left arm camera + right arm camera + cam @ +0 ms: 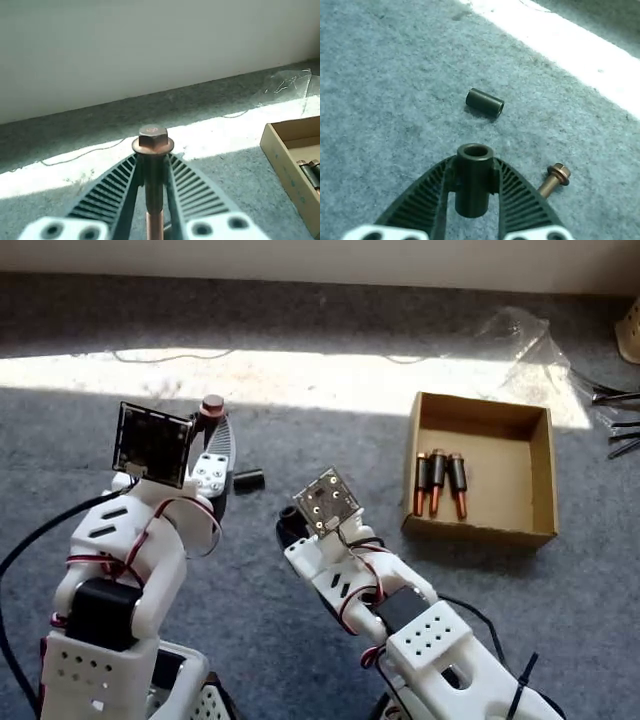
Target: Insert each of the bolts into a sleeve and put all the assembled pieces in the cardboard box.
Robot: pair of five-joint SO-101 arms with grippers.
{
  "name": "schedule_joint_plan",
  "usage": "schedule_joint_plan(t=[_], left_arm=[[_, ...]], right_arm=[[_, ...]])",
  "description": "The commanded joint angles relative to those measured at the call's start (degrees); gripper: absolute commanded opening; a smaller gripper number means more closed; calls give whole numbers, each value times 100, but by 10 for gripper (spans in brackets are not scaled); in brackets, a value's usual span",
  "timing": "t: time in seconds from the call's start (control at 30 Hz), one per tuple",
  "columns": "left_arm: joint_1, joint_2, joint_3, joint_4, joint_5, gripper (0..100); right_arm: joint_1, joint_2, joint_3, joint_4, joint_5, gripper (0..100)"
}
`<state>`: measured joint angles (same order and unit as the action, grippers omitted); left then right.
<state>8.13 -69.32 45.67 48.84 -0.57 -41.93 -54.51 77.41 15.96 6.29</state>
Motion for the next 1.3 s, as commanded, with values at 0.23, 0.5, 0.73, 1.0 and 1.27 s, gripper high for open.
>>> schedule_joint_plan(t=[0.23,0.5,0.73,1.0,1.27], left_arm=[[75,-189,-66,-1037,-44,10],[497,-189,-75,-1116,-62,10],[822,-233,-57,-1213,-44,10],[1297,-1385,629,-1829,-35,10],[1675,-2246,1815,-2734,-35,10]], right_arm=[[409,-145,-101,-180,53,5],[409,-1640,-31,-145,26,5],[215,-2651,567,-57,26,5],[154,-3793,1156,-57,26,5],[145,-5068,1789,-57,18,5]])
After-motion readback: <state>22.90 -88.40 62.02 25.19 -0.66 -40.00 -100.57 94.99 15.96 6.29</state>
